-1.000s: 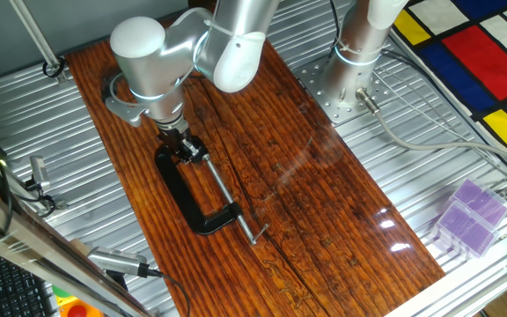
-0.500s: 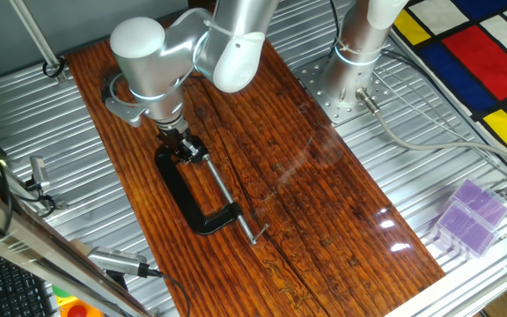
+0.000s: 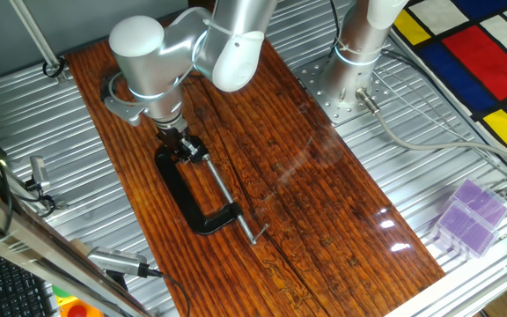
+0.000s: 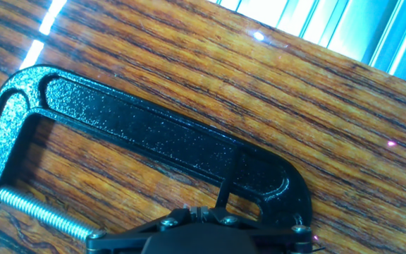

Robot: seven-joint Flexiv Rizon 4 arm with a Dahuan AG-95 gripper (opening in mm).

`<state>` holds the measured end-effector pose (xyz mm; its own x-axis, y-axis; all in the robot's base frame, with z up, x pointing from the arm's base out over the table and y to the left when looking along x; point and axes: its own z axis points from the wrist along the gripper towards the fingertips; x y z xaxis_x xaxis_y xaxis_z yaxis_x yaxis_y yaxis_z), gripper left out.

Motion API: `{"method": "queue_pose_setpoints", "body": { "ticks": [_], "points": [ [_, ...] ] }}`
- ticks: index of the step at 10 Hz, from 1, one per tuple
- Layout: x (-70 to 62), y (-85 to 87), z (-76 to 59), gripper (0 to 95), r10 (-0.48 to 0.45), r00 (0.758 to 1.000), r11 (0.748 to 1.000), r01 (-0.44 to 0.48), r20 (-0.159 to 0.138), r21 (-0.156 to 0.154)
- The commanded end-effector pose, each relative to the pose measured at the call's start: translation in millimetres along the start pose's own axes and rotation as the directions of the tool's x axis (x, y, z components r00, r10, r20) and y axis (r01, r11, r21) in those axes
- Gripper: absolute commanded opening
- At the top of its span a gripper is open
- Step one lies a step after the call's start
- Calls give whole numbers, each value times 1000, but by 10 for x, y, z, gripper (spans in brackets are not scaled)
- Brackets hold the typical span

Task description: Turn the hands of a clock

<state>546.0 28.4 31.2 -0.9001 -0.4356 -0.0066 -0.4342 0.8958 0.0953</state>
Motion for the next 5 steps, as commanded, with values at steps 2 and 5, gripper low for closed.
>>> {"method": "queue_pose_setpoints", "body": {
  "ticks": [2, 5],
  "points": [
    [1, -7, -2, 0, -4, 1000, 1000, 4, 0, -1],
    [-6, -17, -15, 0, -9, 1000, 1000, 9, -2, 0]
  ]
}}
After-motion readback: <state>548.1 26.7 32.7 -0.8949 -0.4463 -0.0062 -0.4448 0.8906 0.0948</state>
